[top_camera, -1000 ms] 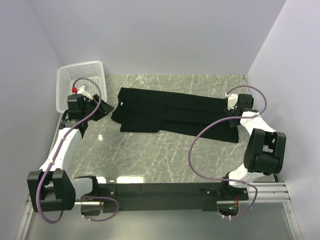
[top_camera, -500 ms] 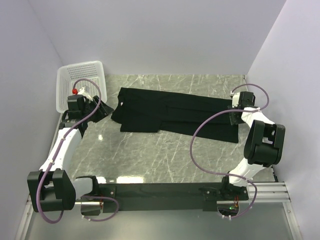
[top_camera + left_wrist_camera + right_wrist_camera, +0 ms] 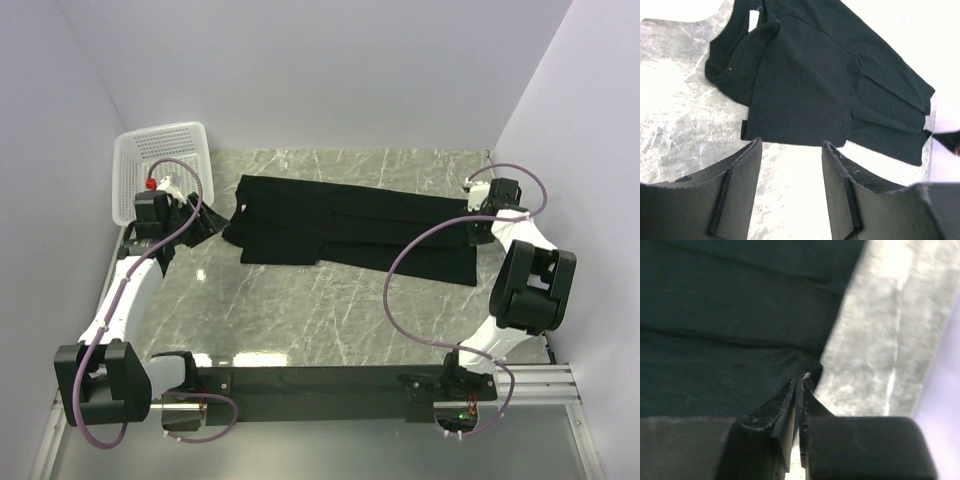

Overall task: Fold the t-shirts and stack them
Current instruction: Smooth out the T-shirt at the center of the board.

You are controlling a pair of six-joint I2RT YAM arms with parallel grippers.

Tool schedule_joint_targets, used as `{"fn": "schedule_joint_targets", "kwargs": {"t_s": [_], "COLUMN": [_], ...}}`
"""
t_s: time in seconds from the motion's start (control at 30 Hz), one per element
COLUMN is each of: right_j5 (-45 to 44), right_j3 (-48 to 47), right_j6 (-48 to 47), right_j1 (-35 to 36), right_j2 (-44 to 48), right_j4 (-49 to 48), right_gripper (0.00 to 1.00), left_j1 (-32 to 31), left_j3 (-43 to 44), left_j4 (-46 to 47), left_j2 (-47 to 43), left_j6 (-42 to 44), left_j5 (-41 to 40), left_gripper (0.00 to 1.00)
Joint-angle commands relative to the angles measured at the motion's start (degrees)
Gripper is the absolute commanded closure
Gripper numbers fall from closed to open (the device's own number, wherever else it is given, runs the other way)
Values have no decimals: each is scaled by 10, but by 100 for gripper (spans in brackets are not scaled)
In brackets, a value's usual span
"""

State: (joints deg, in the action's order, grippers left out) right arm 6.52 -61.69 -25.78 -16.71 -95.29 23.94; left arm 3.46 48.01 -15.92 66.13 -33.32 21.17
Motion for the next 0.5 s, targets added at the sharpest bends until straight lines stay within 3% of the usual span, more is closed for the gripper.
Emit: {"fn": "schedule_joint_targets", "kwargs": {"t_s": [0.0,0.3,0.4,0.47], "right_j5": [54,-41,-14,57], "right_j3": [-54,-77,-77,-66], "right_j6": [-21,59,41,12], "right_j1": [-4,-2,-2,-2], "right_j2": [-43,-98,-67,-24], "right_j4": [51,-35,-25,4], "right_gripper": [91,86,81,73], "left_j1": [3,6,6,6], "left_j3": [9,-25,-28,-33], "left_j4": [-15,-16,-31,-46], "left_j2": [-21,-18,0,13], "left_j6": [25,10,0,-2], "left_j5": [28,44,50,51], "left_gripper": [44,43,43,43]}}
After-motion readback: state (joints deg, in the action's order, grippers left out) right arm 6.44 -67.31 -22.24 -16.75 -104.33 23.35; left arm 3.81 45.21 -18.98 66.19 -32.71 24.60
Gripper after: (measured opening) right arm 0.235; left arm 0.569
